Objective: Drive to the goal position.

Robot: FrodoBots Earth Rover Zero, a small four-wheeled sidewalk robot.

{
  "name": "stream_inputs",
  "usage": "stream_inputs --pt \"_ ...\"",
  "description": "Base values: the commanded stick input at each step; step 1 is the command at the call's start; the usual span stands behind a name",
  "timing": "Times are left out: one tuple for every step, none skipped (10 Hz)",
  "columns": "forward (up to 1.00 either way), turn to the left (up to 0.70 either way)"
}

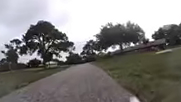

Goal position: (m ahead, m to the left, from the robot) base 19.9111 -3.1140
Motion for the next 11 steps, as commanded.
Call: stream_inputs --pt "0.7 0.0" --pt "0.7 0.0" --pt "0.7 0.0" --pt "0.7 0.0" --pt "0.7 0.17" --pt "0.7 0.3" --pt "0.7 0.25" --pt "0.7 0.2" --pt "0.7 0.16" --pt "0.7 0.08" --pt "0.7 0.0"
